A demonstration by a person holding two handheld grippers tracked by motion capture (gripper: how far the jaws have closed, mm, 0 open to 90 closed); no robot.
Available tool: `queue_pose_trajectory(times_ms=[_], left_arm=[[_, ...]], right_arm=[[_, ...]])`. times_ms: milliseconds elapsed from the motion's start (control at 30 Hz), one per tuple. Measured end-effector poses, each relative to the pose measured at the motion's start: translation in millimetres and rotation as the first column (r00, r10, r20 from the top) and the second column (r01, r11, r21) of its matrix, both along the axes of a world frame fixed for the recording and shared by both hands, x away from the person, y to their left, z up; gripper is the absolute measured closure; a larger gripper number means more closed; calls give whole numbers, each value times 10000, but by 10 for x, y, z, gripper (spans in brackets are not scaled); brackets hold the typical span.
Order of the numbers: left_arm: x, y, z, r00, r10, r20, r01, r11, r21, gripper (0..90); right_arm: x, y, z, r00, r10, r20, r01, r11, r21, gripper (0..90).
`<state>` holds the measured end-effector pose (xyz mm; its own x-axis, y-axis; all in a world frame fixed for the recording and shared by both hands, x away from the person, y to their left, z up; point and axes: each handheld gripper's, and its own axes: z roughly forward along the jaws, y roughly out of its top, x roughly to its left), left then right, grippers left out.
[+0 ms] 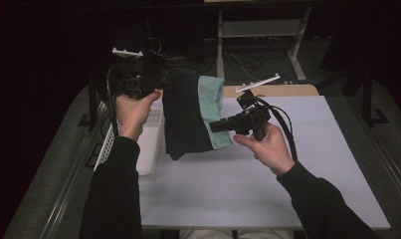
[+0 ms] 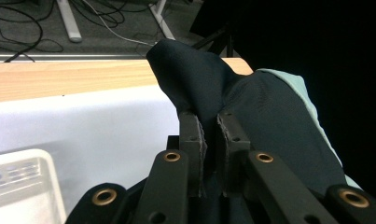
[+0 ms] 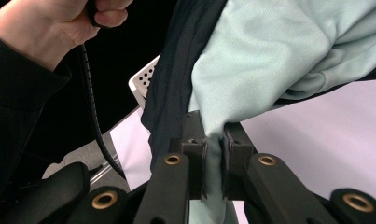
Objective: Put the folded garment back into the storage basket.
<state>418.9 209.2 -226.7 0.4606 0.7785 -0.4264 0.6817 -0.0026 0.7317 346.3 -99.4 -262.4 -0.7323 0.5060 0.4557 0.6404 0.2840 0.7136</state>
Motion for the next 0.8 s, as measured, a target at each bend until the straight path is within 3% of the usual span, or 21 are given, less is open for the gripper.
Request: queue_pose_trajectory(times_ms=[800], left_arm=[[-50,381,138,9979,617,196,-615,9980,-145,812]], right_arm=[[62,370,129,9991,286,324,-286,9996,0,809]])
